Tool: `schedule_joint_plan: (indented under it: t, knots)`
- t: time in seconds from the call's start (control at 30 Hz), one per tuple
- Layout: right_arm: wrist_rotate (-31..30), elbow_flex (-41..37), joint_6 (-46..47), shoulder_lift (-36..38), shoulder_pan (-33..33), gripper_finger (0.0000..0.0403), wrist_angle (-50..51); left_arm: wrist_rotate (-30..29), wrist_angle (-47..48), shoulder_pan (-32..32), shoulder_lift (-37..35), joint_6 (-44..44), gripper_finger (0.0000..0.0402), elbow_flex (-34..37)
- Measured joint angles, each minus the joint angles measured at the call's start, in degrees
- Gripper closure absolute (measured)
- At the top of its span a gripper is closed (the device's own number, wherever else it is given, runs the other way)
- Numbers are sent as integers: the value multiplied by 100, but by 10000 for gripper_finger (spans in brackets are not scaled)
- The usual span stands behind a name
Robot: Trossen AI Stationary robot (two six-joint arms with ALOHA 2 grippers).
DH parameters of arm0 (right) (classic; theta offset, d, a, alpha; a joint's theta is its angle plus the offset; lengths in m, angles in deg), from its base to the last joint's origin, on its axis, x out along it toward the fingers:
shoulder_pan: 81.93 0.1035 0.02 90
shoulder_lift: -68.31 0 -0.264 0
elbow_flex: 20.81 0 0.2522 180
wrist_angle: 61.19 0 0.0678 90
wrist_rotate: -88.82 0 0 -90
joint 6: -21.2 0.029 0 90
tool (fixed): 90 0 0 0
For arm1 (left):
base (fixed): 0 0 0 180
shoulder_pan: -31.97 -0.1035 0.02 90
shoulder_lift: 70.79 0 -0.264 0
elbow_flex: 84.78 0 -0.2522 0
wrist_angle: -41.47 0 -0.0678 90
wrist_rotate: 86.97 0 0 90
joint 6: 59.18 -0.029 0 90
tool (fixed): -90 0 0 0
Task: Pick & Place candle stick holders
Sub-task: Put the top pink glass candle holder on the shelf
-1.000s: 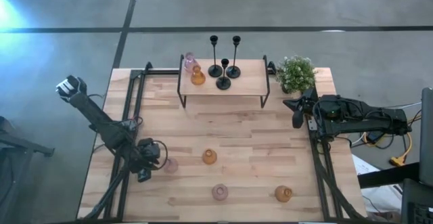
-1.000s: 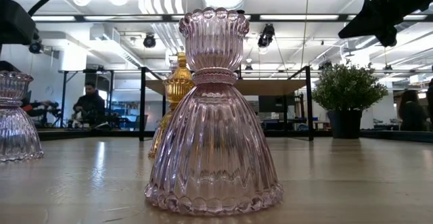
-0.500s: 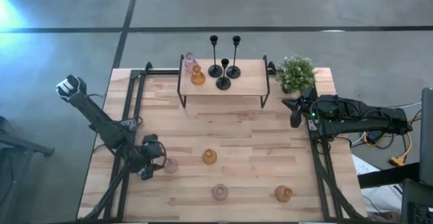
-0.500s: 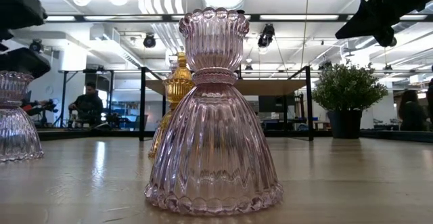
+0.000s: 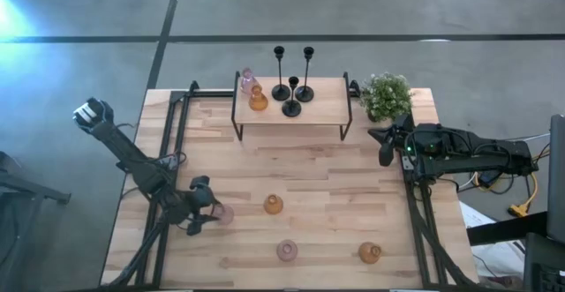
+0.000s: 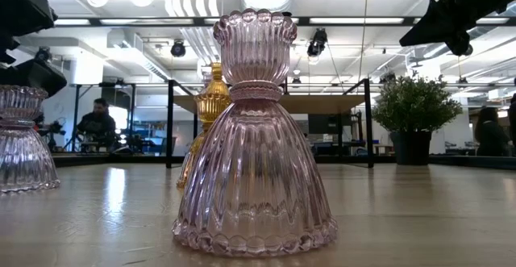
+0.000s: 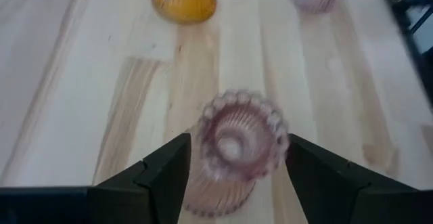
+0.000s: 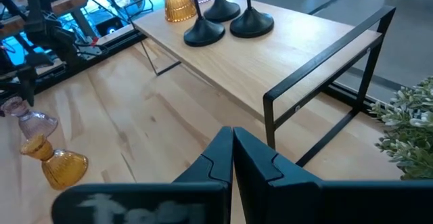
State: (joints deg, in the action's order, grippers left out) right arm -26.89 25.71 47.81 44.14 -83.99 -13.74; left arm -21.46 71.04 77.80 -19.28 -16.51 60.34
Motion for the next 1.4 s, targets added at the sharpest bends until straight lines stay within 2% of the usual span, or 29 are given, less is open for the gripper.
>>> schedule_joint_plan:
  t: [0.1,0.37,0.57,0.8,0.93,1.07,1.3,1.4]
  knots:
    - [-3,0,0,0,0,394,-4,-117,-410,-7,0,-184,165,149]
    - [-153,45,0,4,-2,394,-19,-218,-592,-32,0,-230,165,474]
    - [-181,46,-2,2,-7,394,-15,-399,-1359,-93,2,-381,166,794]
    - [-576,48,-2,2,-9,394,-13,-405,-1821,-254,4,-619,166,1058]
    - [-599,48,-4,2,-9,394,-13,-413,-1993,-415,2,-919,168,1105]
    - [-599,50,-14,2,-9,394,-12,-410,-2128,-545,2,-1244,190,1107]
    - [-599,50,-70,2,-9,394,-11,-411,-2163,-753,4,-1357,263,1109]
    - [-601,50,-102,2,-9,394,-9,-411,-2170,-849,4,-1363,265,1109]
